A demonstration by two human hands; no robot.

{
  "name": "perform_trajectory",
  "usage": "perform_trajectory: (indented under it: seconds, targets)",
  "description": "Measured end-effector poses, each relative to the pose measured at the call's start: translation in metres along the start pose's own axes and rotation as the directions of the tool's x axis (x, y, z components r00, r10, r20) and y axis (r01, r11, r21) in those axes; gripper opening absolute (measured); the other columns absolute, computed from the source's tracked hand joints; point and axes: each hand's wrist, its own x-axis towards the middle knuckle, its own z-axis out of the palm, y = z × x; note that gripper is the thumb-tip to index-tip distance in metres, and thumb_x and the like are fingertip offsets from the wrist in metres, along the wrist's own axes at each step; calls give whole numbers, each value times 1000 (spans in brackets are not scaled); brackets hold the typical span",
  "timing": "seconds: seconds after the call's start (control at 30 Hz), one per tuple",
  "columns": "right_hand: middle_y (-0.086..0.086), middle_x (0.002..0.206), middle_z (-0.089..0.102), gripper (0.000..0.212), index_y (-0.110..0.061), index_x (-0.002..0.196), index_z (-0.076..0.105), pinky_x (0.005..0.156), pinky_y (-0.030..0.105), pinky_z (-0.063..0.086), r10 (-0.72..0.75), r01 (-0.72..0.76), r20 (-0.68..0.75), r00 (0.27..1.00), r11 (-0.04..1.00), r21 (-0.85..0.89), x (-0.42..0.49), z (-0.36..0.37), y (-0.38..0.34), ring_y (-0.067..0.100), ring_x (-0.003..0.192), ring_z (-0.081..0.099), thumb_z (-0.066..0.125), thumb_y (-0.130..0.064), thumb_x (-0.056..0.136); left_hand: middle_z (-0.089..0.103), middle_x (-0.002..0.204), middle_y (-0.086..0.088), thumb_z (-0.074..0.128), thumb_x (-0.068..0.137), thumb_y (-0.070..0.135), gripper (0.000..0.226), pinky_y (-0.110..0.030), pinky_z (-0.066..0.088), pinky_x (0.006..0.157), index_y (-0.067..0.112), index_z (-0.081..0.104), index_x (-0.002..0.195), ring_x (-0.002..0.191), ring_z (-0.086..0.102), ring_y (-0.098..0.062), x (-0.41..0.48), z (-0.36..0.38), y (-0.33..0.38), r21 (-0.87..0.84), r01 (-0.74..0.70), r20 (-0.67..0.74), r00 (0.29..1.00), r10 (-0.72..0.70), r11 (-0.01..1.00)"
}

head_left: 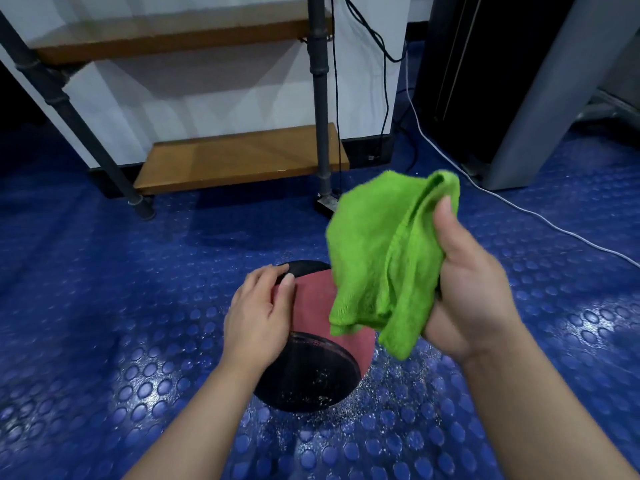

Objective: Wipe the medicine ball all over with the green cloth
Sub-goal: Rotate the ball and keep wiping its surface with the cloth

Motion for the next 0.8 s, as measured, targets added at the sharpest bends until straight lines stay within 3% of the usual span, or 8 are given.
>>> perform_trajectory:
  seconds: [0.13, 0.23, 0.4, 0.47, 0.53, 0.6, 0.67, 0.8]
  targets:
    - [16, 106, 72, 47, -4, 112, 66, 74, 46, 59, 67, -63, 48, 997, 994, -84, 18, 6, -27, 30, 97, 70, 44, -43, 96, 60, 130, 3, 38, 89, 51, 49, -48, 46, 99, 26, 62, 123, 123, 54, -24, 1, 1, -12, -31, 22, 30, 999, -21, 999]
    - [18, 99, 73, 45, -2, 108, 66, 67, 44, 59, 153, -175, -105, 983, 950, -258, 36, -18, -19, 30, 88, 72, 47, -41, 97, 64, 127, -3, 40, 84, 49, 52, -49, 47, 98, 19, 66, 117, 123, 55, -28, 3, 2, -16, -32, 76, 39, 996, -75, 997]
    - [11, 106, 72, 44, -13, 108, 65, 96, 54, 49, 134, -222, -182, 974, 727, -650, 50, -37, 31, 29, 100, 68, 40, -48, 99, 45, 148, 18, 23, 92, 63, 61, -48, 32, 115, 38, 54, 137, 141, 36, -12, -1, 7, -13, -20, -2, -32, 999, 2, 1000]
    - [6, 133, 59, 60, -19, 127, 57, 109, 46, 36, 137, -148, -87, 987, 544, -826, 48, -25, 58, 23, 123, 53, 30, -61, 95, 45, 148, 20, 22, 91, 64, 62, -48, 31, 115, 39, 54, 137, 142, 35, -13, -3, 9, -12, 5, -6, -40, 999, 6, 1000]
    - [2, 157, 27, 84, -27, 149, 30, 117, 47, 20, 158, -49, -6, 987, 268, -962, 41, -14, 89, 22, 144, 25, 21, -78, 82, 44, 149, 20, 19, 89, 65, 65, -48, 31, 115, 38, 55, 137, 142, 35, -14, -5, 9, -13, 14, -20, -43, 999, 20, 1000]
    - [-1, 162, 5, 90, -33, 152, 10, 117, 52, 13, 90, -13, -7, 996, 69, -998, 33, -7, 112, 26, 148, 5, 22, -81, 78, 44, 149, 20, 19, 89, 65, 66, -48, 32, 115, 37, 56, 137, 142, 36, -15, -6, 9, -16, 11, -20, -53, 998, 21, 1000]
    - [-3, 161, 8, 90, -33, 151, 16, 116, 53, 18, -19, 0, -1, 1000, 55, -998, 34, -9, 122, 27, 147, 9, 24, -82, 76, 46, 148, 20, 21, 89, 64, 64, -47, 32, 115, 37, 56, 136, 142, 37, -15, -9, 9, -17, 3, -17, -71, 997, 17, 1000]
    - [-1, 139, 49, 67, -27, 125, 55, 101, 48, 40, -151, -22, -61, 987, 253, -967, 56, -19, 127, 24, 128, 43, 25, -71, 83, 48, 145, 22, 24, 88, 64, 58, -48, 34, 113, 46, 55, 134, 139, 39, -13, -7, 8, -11, 14, -9, -74, 997, 10, 1000]
